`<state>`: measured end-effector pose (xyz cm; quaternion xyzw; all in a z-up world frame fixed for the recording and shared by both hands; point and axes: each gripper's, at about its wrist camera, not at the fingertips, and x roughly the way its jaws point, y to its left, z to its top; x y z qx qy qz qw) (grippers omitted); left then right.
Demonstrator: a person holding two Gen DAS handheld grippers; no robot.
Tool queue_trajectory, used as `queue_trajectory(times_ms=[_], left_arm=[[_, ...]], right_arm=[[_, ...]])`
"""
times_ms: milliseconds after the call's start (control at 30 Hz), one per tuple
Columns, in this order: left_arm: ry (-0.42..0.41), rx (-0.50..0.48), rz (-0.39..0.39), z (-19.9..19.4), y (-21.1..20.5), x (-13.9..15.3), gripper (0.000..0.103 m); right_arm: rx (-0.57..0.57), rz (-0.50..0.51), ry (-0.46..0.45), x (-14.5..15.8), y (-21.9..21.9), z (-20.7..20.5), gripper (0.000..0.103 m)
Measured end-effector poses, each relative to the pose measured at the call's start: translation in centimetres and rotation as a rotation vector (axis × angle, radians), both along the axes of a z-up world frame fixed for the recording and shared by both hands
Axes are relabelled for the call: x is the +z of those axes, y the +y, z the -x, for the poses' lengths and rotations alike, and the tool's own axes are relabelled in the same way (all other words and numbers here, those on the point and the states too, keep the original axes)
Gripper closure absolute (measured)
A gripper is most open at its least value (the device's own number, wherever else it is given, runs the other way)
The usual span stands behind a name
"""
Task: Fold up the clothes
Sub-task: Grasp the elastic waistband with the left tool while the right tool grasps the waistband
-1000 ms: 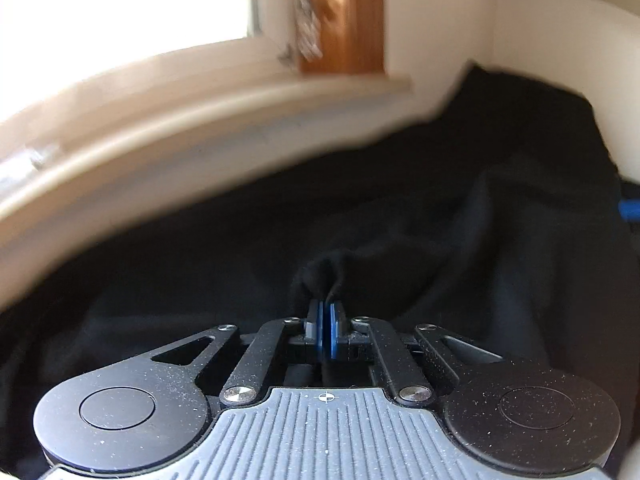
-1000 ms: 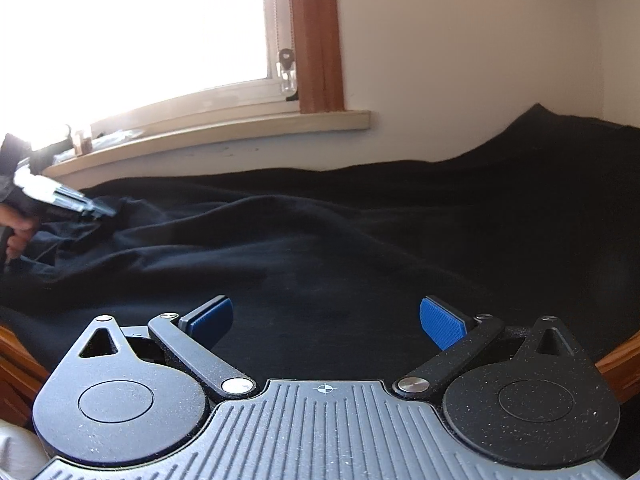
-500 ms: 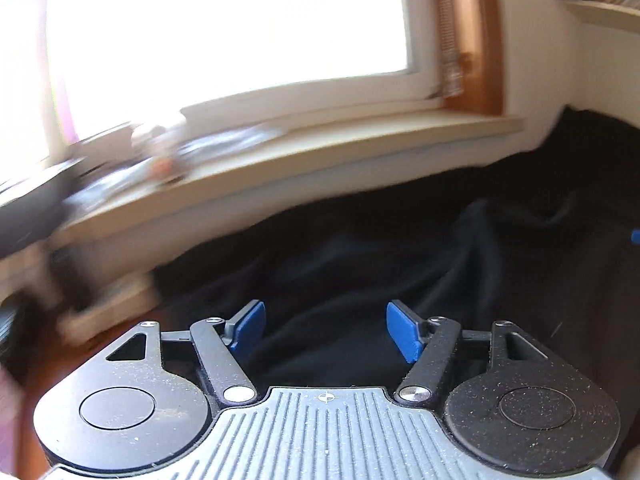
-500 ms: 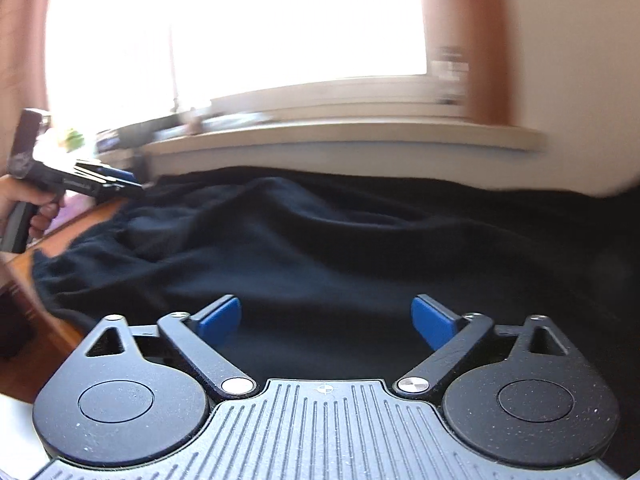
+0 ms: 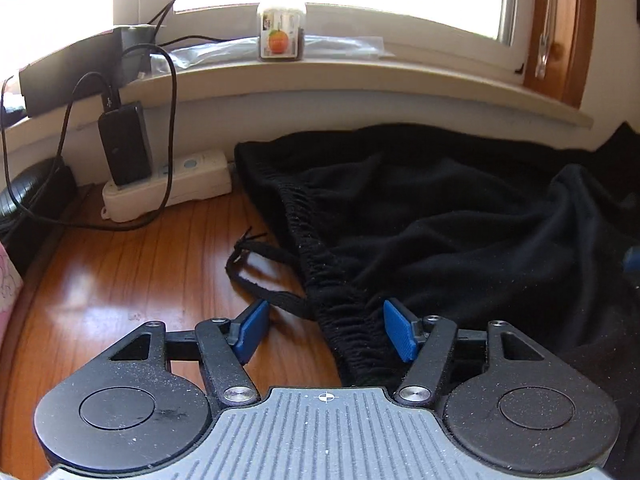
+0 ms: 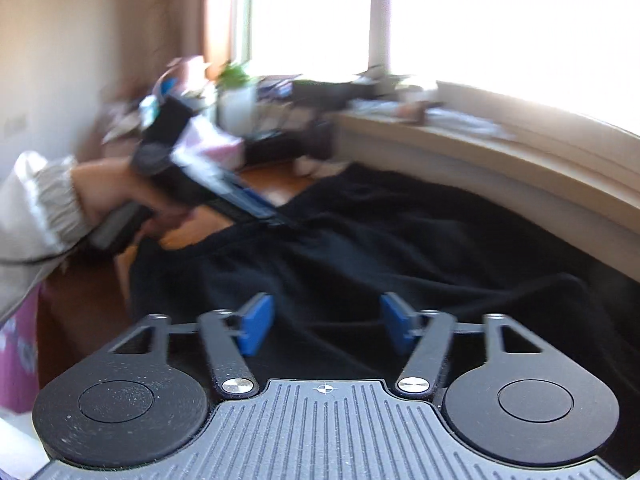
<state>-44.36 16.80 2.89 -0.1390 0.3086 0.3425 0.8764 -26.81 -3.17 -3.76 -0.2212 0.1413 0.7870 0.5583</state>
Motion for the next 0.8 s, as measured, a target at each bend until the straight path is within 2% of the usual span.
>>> queue_trajectory(times_ms=[67,233,367,500,633,733,767,800], left_arm=[[-0.022,0.007,0.003,0.7,0.0,0.0,0.036],[-0.105,-0.01,0.025,2.3,0.9,-0.3,0.035],[-0.096,-0.016,0.021,2.2,1.0,-0.2,0.035],[-0.093,-0.014,0.021,2.2,1.1,-0.2,0.034],[-0.098,-0.006,0.027,2.3,1.1,-0.2,0.034],[-0.094,0.0,0.022,2.3,0.8,-0.2,0.034],[-0.098,-0.001,0.018,2.5,0.7,-0.2,0.034],[-0.102,-0.004,0.015,2.6,0.5,-0.3,0.034]], right_arm=[[0.045,0.024,-0.021,-0.4,0.7,1.8,0.058],[0.139,0.043,-0.022,-0.8,1.7,5.7,0.058],[0.218,0.036,-0.016,-0.2,2.2,8.8,0.058],[0.283,0.041,-0.065,-0.1,2.6,12.0,0.058],[0.293,0.061,-0.12,-0.9,3.4,13.7,0.058],[0.286,0.077,-0.129,-1.5,3.8,14.1,0.058],[0.287,0.08,-0.129,-1.7,3.9,14.1,0.059],[0.299,0.082,-0.127,-1.9,3.8,14.2,0.075]])
